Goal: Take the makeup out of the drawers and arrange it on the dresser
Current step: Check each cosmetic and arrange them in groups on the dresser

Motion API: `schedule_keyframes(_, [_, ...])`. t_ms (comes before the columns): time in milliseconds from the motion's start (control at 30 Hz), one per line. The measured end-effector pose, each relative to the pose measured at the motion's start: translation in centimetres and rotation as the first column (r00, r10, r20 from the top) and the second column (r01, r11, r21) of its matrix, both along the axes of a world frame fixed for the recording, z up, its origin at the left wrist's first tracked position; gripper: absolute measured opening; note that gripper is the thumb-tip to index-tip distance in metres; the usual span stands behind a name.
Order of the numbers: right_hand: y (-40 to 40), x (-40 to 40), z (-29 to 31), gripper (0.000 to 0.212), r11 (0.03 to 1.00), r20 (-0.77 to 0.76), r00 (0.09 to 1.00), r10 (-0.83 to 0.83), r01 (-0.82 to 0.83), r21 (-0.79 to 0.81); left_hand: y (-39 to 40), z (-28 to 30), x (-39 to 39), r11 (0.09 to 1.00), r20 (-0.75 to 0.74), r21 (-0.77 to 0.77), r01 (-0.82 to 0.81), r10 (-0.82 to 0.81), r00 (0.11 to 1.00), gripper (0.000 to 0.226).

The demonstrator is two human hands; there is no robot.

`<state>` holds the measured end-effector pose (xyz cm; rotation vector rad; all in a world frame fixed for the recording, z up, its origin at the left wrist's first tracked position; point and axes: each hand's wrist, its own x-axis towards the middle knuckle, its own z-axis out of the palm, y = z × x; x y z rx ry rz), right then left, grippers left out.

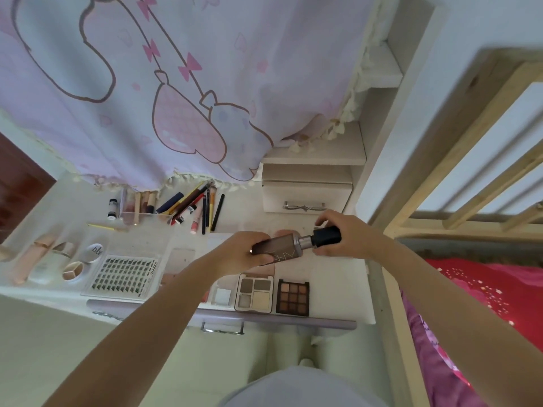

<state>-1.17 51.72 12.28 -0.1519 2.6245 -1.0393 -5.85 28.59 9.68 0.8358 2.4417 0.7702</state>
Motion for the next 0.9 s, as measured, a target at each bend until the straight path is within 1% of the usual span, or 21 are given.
schedule_keyframes(67, [0.3,0.6,-0.6,0.040,1.000,0.038,0.999,-0.010,0.011,-0.006,0.8,-0.6,0.4,1.000,0.032,0.016,0.017,-0.017,0.999,0.024])
schedule_keyframes(167, [0.6,1.3,-1.1,0.039,1.000,0.052,0.999,-0.010,0.009,0.019,2.0,-1.4,1.1,0.997,0.082,0.072,0.037,-0.042,0.996,0.031])
schedule_keyframes(300, [1.3,1.8,-0.8,0.043,0.999,0.086,0.996,-0.035,0.034,0.011,3.3,-2.4,1.5,0.998,0.089,0.058,0.013,-0.018,0.996,0.034])
schedule_keyframes(467, [1.8,2.4,-0.6,0.048,0.996,0.115,0.993,-0.026,0.016,0.084,4.5,-3.2,1.9,0.998,0.110,0.054,0.021,-0.027,0.994,0.031])
schedule_keyframes(567, [2.0,2.6,-0.5,0.050,0.994,0.141,0.989,-0.045,0.030,0.104,5.1,-3.6,2.2,0.998,0.142,0.057,0.020,-0.028,0.989,0.034])
schedule_keyframes(667, [2.2,2.8,-0.5,0.054,0.993,0.152,0.987,-0.052,0.035,0.109,5.5,-3.9,2.4,0.996,0.165,0.075,0.037,-0.049,0.985,0.033])
schedule_keyframes(767, [2.6,2.9,-0.3,0.069,0.995,0.170,0.982,-0.085,0.076,0.057,5.6,-4.1,2.6,0.993,0.176,0.117,0.017,-0.038,0.984,0.028])
schedule_keyframes(833, [3.1,3.2,-0.3,0.079,0.986,0.190,0.970,-0.152,0.163,-0.043,5.5,-4.2,2.7,0.987,0.198,0.159,-0.011,-0.021,0.980,0.026])
schedule_keyframes(900, [3.7,3.7,-0.4,0.086,0.950,0.193,0.952,-0.237,0.269,-0.159,5.5,-4.4,2.7,0.984,0.200,0.176,-0.024,-0.012,0.980,0.026])
